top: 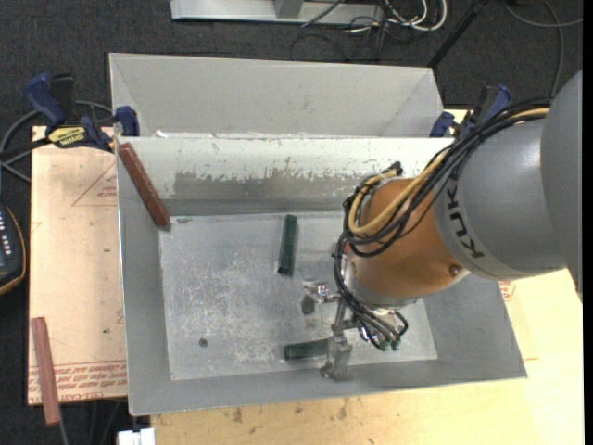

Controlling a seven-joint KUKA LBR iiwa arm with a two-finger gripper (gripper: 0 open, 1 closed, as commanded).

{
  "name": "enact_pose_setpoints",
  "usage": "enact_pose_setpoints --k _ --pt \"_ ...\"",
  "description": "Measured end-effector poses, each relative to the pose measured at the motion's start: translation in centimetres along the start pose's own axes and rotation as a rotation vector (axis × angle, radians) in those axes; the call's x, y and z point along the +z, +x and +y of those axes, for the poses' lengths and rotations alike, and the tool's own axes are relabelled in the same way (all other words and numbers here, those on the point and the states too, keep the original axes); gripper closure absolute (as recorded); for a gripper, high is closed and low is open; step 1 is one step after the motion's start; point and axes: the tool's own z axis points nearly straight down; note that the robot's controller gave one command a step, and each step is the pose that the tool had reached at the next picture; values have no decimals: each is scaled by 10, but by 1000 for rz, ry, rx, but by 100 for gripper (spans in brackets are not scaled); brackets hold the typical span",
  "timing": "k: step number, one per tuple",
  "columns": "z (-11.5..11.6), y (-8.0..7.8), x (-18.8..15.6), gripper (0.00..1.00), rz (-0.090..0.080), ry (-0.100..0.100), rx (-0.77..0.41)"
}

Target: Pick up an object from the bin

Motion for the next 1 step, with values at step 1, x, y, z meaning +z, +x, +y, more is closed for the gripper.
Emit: enact_pose_setpoints --k 1 --pt "14 -6 0 0 3 -2 8"
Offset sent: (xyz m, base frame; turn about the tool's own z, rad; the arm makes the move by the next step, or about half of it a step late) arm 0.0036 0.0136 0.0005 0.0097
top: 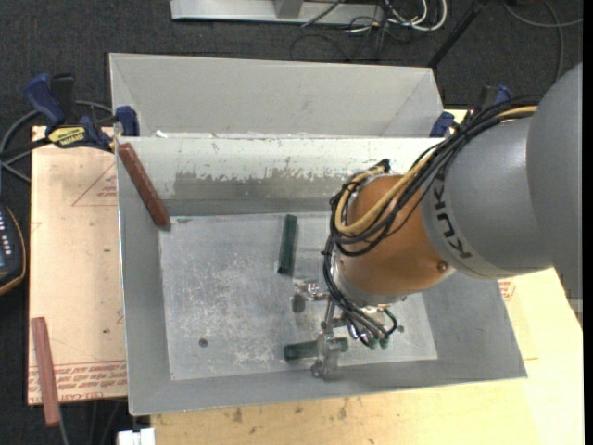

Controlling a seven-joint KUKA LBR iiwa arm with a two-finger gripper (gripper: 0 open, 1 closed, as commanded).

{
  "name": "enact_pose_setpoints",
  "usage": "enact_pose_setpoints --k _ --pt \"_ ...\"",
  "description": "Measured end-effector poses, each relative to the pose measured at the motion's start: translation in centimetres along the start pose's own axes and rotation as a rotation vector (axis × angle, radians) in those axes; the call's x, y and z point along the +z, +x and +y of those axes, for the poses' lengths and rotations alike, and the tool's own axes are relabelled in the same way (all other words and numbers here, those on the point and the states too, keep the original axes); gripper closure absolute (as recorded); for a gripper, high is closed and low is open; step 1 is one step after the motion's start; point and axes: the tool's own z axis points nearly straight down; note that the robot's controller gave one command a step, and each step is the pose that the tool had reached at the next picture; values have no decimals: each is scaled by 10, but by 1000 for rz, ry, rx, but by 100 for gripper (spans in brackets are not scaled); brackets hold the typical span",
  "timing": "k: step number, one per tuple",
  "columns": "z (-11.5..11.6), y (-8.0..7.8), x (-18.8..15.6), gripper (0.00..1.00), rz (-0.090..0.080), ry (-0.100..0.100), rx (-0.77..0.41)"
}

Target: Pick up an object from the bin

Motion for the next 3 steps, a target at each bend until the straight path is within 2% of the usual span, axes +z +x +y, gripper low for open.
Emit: enact_pose_setpoints --k 1,2,3 --pt "2 -5 30 0 -12 1 -74" --pt "2 -8 29 0 -9 1 -72" --pt "2 -6 30 100 0 0 -72"
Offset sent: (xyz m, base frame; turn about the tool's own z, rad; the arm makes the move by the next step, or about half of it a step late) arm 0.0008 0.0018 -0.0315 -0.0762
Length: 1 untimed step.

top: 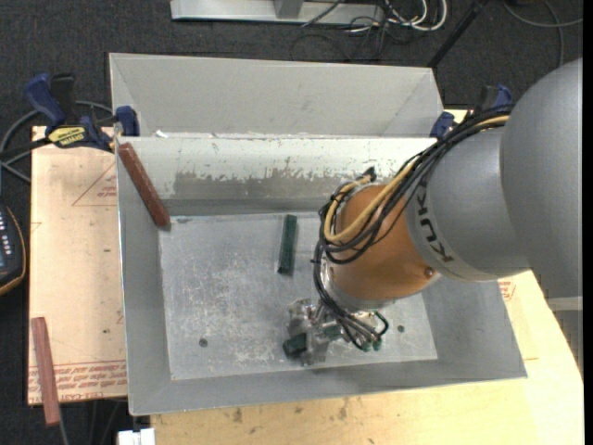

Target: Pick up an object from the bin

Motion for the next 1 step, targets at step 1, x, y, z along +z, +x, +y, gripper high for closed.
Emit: enact_pose_setpoints --k 1 --pt "0 -2 -61 100 -5 1 1"
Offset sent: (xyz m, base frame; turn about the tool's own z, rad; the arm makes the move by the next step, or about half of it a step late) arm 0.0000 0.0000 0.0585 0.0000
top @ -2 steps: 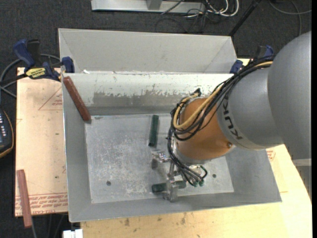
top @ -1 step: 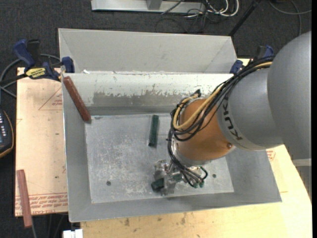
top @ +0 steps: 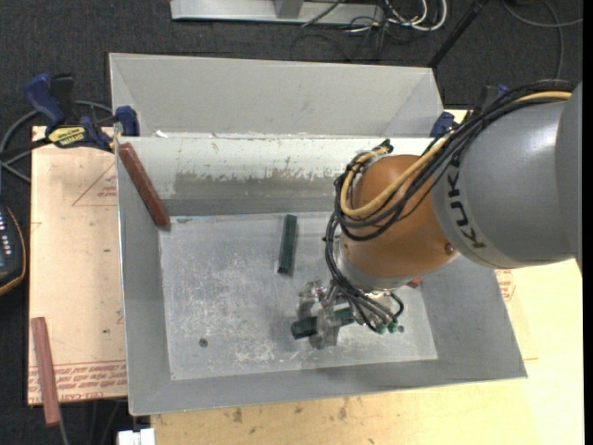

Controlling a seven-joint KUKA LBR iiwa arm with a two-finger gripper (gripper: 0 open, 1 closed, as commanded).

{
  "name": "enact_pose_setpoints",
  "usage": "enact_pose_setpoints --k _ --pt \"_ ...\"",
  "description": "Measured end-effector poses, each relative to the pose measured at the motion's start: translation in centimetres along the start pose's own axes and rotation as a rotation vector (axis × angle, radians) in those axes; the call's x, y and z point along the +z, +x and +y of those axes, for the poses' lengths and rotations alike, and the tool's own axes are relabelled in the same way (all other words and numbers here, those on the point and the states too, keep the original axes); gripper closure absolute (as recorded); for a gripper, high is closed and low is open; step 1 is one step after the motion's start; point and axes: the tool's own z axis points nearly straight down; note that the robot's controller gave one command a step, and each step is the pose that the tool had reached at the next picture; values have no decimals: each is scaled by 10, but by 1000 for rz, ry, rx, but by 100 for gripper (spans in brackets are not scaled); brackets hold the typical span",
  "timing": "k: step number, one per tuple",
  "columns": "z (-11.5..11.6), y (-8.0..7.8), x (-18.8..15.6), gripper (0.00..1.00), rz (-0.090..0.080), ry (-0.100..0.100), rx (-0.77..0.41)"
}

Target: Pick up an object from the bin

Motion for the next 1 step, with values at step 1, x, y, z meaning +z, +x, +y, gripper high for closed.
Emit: enact_pose_setpoints --k 1 --pt "1 -2 -59 100 -2 0 1"
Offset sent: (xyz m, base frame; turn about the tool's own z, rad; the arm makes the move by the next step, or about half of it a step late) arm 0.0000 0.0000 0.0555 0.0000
